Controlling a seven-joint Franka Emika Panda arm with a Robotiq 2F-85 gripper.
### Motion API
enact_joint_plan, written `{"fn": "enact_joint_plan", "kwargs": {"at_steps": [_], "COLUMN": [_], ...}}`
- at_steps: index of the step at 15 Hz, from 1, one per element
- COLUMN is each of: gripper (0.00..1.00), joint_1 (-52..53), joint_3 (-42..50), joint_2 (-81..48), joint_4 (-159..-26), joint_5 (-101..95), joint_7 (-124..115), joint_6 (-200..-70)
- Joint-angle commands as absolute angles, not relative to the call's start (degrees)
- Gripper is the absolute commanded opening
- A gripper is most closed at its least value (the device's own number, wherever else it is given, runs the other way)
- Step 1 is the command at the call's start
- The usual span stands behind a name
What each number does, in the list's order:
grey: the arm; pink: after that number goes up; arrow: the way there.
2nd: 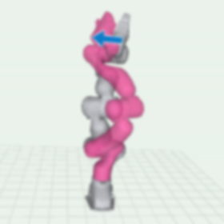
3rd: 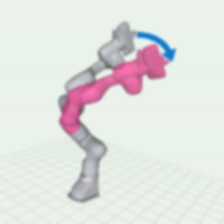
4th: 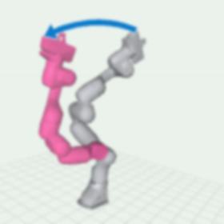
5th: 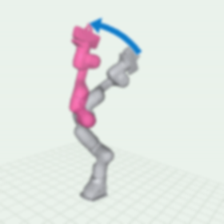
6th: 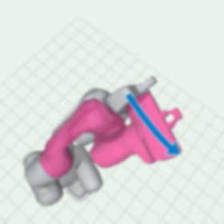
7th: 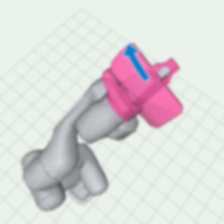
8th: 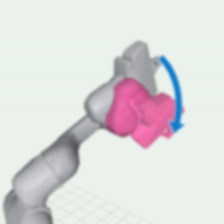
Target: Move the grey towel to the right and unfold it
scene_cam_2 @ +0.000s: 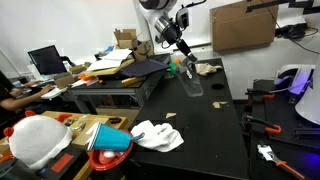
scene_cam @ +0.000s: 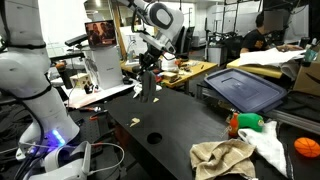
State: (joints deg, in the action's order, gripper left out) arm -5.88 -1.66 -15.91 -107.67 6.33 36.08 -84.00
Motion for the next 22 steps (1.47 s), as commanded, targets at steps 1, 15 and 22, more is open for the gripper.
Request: {"fn": "enact_joint_plan", "kwargs": {"at_steps": [1,15,22], "gripper": [0.02,0.33,0.84], "joint_1": [-6.01,-1.35,0.9], "joint_3": [-1.39,-1.39,-1.44], "joint_2": [-19.77,-19.87,-19.94], "joint_4": [-102.9,-105.33,-107.29], "joint_5": [5.96,-13.34,-18.58], "joint_7": [37.36,20.76,12.07], "joint_6": [-76.96,-90.07,-93.89]}}
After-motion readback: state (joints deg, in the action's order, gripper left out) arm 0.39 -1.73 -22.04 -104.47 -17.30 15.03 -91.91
